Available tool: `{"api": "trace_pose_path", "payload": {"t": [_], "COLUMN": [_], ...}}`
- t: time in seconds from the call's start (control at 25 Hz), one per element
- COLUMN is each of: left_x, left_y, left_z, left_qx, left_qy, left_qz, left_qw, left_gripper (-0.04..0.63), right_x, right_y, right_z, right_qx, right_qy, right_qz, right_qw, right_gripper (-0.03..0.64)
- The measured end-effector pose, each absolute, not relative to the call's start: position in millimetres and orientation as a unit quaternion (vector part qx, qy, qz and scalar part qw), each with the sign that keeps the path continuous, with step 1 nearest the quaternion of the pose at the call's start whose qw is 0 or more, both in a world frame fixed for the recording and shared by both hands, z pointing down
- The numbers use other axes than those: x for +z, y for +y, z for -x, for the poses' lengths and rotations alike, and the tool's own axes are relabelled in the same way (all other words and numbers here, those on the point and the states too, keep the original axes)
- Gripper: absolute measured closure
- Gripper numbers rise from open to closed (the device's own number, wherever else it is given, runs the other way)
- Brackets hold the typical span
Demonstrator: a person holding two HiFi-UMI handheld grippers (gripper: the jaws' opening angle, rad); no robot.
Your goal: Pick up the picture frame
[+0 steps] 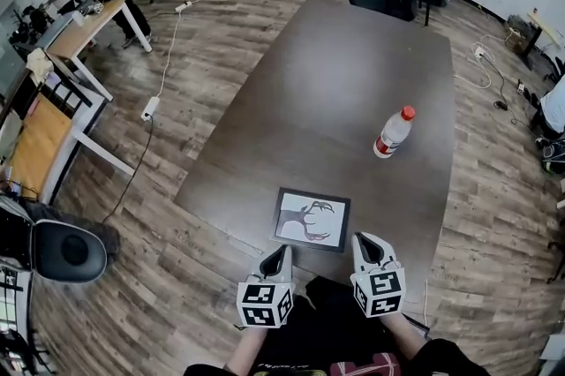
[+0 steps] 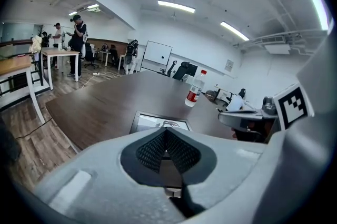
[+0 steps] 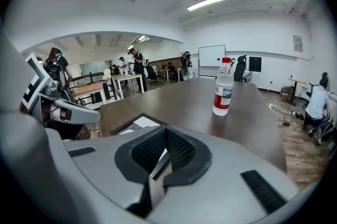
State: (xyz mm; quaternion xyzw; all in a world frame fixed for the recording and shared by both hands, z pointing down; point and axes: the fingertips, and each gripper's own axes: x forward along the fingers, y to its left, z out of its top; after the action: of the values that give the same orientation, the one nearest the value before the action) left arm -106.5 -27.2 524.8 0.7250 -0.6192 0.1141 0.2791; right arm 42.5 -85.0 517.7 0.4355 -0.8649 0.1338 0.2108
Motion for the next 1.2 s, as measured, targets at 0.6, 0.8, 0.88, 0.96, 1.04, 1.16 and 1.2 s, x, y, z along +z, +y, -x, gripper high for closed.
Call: {"api": "trace_pose_path", "payload": {"t": [0.6, 0.8, 0.88, 0.96, 1.04, 1.16, 1.2], "left_x": [543, 543, 545, 547, 549, 555, 557], "left_y": [-68, -85, -91, -95, -99, -103, -105], "left_z": [108, 131, 138, 143, 148, 152, 152], "left_qx": [0.16, 0.174, 0.18, 0.186, 0.195, 0.206, 0.21], "left_qy": [-0.625, -0.624, -0.62, -0.616, -0.615, -0.607, -0.602], "left_qz": [-0.705, -0.703, -0.706, -0.708, -0.709, -0.713, -0.715], "left_qw": [0.294, 0.294, 0.292, 0.29, 0.285, 0.284, 0.285], "left_gripper": [0.584, 0.584, 0.584, 0.584, 0.584, 0.584, 0.584], "right_x": [549, 553, 552, 551, 551, 551, 549], "right_y": [-120, -126, -129, -131, -133, -133, -134], "right_z": [-47, -44, -40, -35, -31, -29, -28], "right_qx": [0.187, 0.207, 0.21, 0.208, 0.205, 0.209, 0.212], "right_qy": [-0.849, -0.829, -0.824, -0.821, -0.817, -0.808, -0.807], "right_qz": [-0.432, -0.46, -0.469, -0.474, -0.48, -0.492, -0.496], "right_qw": [0.241, 0.242, 0.239, 0.241, 0.245, 0.246, 0.24], "right_gripper": [0.611, 0.611, 0.611, 0.611, 0.611, 0.611, 0.611]}}
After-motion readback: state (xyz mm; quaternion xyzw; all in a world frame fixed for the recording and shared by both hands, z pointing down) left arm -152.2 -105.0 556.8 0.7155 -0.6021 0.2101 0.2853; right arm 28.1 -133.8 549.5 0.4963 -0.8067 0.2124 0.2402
